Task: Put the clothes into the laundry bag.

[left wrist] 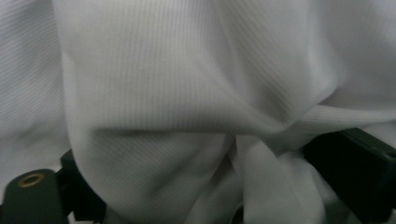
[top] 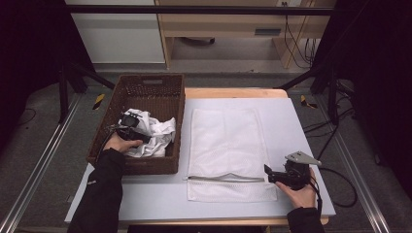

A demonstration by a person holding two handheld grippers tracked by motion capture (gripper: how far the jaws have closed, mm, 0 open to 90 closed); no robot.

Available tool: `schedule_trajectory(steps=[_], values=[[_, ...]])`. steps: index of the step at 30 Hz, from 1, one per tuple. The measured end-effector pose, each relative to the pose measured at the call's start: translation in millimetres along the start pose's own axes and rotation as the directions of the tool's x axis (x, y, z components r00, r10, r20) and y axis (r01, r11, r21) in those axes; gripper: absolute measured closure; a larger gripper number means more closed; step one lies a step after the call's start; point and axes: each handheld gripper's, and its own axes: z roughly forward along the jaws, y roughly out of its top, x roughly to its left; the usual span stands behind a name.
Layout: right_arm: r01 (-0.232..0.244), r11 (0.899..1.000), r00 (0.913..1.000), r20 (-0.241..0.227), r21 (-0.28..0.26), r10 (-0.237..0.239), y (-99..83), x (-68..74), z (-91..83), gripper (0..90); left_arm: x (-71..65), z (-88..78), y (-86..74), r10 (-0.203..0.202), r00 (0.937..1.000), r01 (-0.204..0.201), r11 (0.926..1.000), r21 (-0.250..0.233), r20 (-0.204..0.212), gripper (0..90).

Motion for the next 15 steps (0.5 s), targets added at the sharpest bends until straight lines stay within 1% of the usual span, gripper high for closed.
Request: schedule_trajectory(steps=[1, 2, 3, 4, 5, 6, 7, 8, 9, 11, 12, 13, 14, 15], values=[[0.003, 1.000, 1.0000, 0.000, 0.001, -0.003, -0.1, 0.1, 0.2, 5.9, -0.8, -0.3, 0.0, -0.013, 0.9998, 0.012, 0.9998, 0.013, 0.014, 11.5], [0.003, 1.000, 1.0000, 0.000, 0.001, -0.003, -0.1, 0.1, 0.2, 5.9, -0.8, -0.3, 0.0, -0.013, 0.9998, 0.012, 0.9998, 0.013, 0.014, 14.4], [-0.006, 1.000, 1.0000, -0.008, 0.005, 0.006, 0.1, 1.3, -0.3, 6.3, -0.6, -1.1, 0.5, -0.026, 0.9993, 0.025, 0.9989, 0.039, 0.027, 17.6], [-0.006, 1.000, 1.0000, -0.008, 0.005, 0.006, 0.1, 1.3, -0.3, 6.3, -0.6, -1.1, 0.5, -0.026, 0.9993, 0.025, 0.9989, 0.039, 0.027, 20.7], [0.005, 1.000, 1.0000, -0.005, 0.003, -0.005, 0.0, 1.2, 0.1, 7.0, -1.4, -2.8, 1.6, -0.033, 0.9990, 0.031, 0.9976, 0.062, 0.029, 24.2], [-0.004, 1.000, 0.9999, -0.009, 0.002, 0.004, 0.3, 1.9, -0.4, 7.4, -2.1, -4.6, 2.6, -0.031, 0.9991, 0.029, 0.9967, 0.076, 0.028, 28.1], [0.007, 1.000, 1.0000, -0.005, -0.004, -0.007, 0.0, 1.5, 0.0, 7.8, -3.2, -6.0, 3.3, -0.031, 0.9992, 0.029, 0.9961, 0.084, 0.024, 34.0], [0.007, 1.000, 1.0000, -0.005, -0.004, -0.007, 0.0, 1.5, 0.0, 7.8, -3.2, -6.0, 3.3, -0.031, 0.9992, 0.029, 0.9961, 0.084, 0.024, 38.3], [0.011, 1.000, 0.9999, -0.011, -0.008, -0.011, 0.2, 1.5, -0.6, 8.4, -4.9, -8.6, 4.5, -0.033, 0.9992, 0.030, 0.9942, 0.104, 0.024, 43.6], [0.008, 1.000, 0.9999, -0.012, -0.012, -0.009, 0.4, 1.6, -1.2, 9.5, -4.6, -10.9, 5.4, -0.055, 0.9980, 0.051, 0.9905, 0.128, 0.030, 53.2], [0.008, 1.000, 0.9999, -0.012, -0.012, -0.009, 0.4, 1.6, -1.2, 9.5, -4.6, -10.9, 5.4, -0.055, 0.9980, 0.051, 0.9905, 0.128, 0.030, 58.1], [0.001, 1.000, 0.9998, -0.021, -0.013, -0.002, 0.6, 1.6, -2.7, 10.4, -2.8, -13.2, 5.8, -0.078, 0.9962, 0.071, 0.9861, 0.150, 0.040, 63.8], [0.001, 1.000, 0.9998, -0.021, -0.013, -0.002, 0.6, 1.6, -2.7, 10.4, -2.8, -13.2, 5.8, -0.078, 0.9962, 0.071, 0.9861, 0.150, 0.040, 67.5], [0.009, 1.000, 0.9997, -0.021, -0.019, -0.009, 0.6, 0.4, -2.7, 11.7, -1.4, -15.1, 6.0, -0.083, 0.9954, 0.074, 0.9837, 0.164, 0.047, 72.1]])
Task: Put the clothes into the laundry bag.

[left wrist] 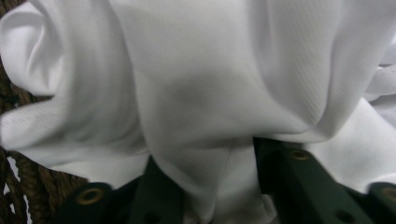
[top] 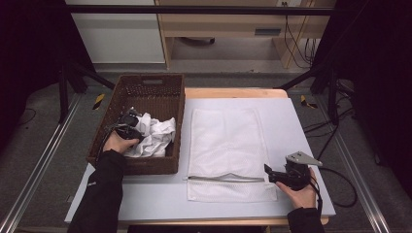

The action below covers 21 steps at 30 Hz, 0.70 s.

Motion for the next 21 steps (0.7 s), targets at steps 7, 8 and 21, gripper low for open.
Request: schedule_trajectory(steps=[7, 8, 21], values=[[-0.004, 1.000, 1.0000, -0.006, -0.008, 0.004, -0.2, -0.6, -0.9, 14.4, -2.9, -6.4, -1.6, 0.009, 1.0000, -0.009, 0.9995, -0.032, 0.000, 78.1], [-0.002, 1.000, 0.9999, -0.010, -0.007, 0.002, -0.1, -0.4, -1.0, 14.5, -3.6, -8.1, -1.9, 0.012, 0.9999, -0.012, 0.9987, -0.049, -0.005, 78.1], [-0.013, 1.000, 0.9997, -0.022, -0.021, 0.013, 0.4, -2.4, -2.7, 17.7, -4.9, -48.7, -12.1, 0.060, 0.9981, -0.060, 0.9000, -0.432, -0.014, 80.1]])
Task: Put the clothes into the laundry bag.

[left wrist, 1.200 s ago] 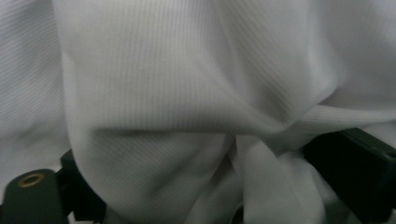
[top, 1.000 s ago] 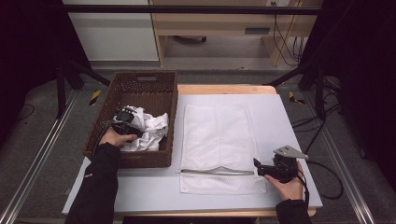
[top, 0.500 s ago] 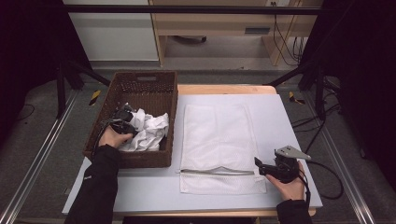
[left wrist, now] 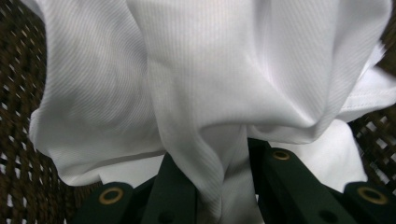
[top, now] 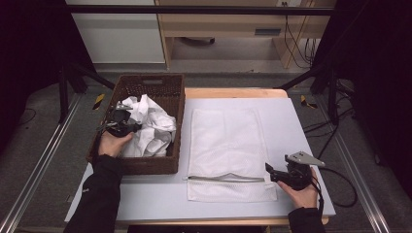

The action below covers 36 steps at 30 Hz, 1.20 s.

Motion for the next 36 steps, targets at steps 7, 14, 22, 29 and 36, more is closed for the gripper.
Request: schedule_trajectory(steps=[7, 14, 22, 29, 36], values=[[-0.002, 1.000, 1.0000, -0.007, -0.012, 0.002, 0.4, 0.7, 0.5, 18.9, 0.0, -25.8, 8.7, -0.014, 0.9999, 0.016, 0.9848, -0.173, 0.009, 80.4], [0.005, 1.000, 1.0000, -0.007, -0.028, -0.005, 1.1, 1.4, -1.2, 19.8, -7.5, -63.9, 26.0, -0.022, 0.9995, 0.028, 0.9466, -0.321, 0.023, 80.8], [-0.002, 0.999, 0.9999, -0.013, -0.036, 0.002, 1.7, 1.3, -2.4, 20.6, -10.5, -99.0, 37.6, -0.059, 0.9971, 0.074, 0.8876, -0.455, 0.049, 81.4], [0.004, 0.999, 0.9999, -0.013, -0.034, -0.004, 1.7, 3.1, -1.0, 20.6, -9.0, -118.5, 46.7, -0.077, 0.9963, 0.086, 0.8596, -0.504, 0.039, 81.5], [0.004, 0.999, 0.9999, -0.012, -0.034, -0.004, 1.7, 3.1, -0.4, 20.7, -13.1, -135.4, 54.6, -0.079, 0.9953, 0.097, 0.8266, -0.554, 0.056, 81.6]])
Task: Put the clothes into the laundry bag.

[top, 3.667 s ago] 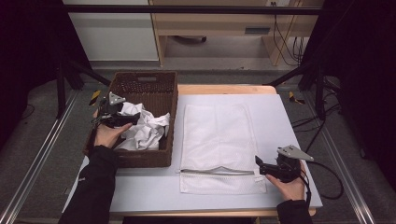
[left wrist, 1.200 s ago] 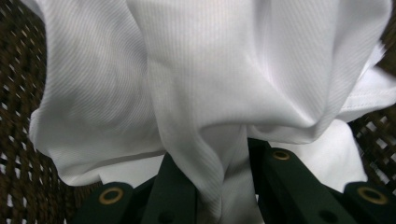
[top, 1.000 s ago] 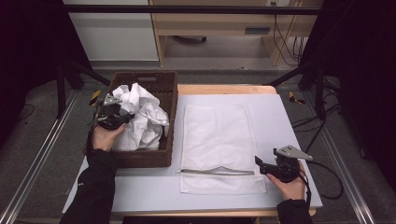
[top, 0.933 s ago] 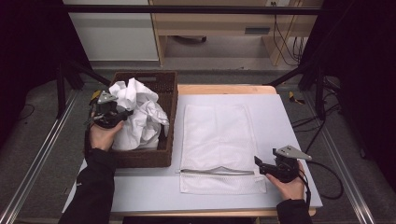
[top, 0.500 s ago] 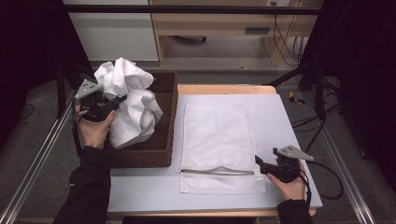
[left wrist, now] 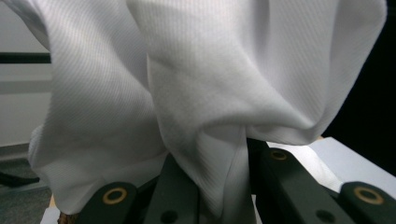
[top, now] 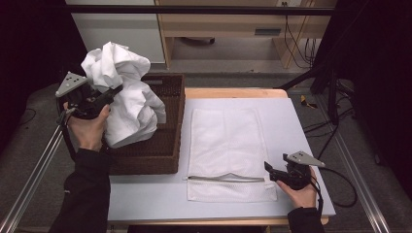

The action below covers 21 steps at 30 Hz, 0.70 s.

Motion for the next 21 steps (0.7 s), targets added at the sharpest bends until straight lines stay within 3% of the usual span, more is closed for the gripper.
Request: schedule_trajectory(steps=[9, 21], values=[[-0.006, 1.000, 1.0000, -0.007, -0.003, 0.006, 0.4, -0.1, -1.2, 21.1, -9.0, -6.1, 17.5, -0.006, 0.9999, 0.007, 0.9984, -0.056, 0.016, 81.6], [0.000, 1.000, 1.0000, -0.007, -0.010, 0.000, 0.8, -0.3, -1.5, 21.3, -18.0, -12.8, 41.4, 0.003, 0.9991, 0.001, 0.9953, -0.097, 0.041, 81.6]])
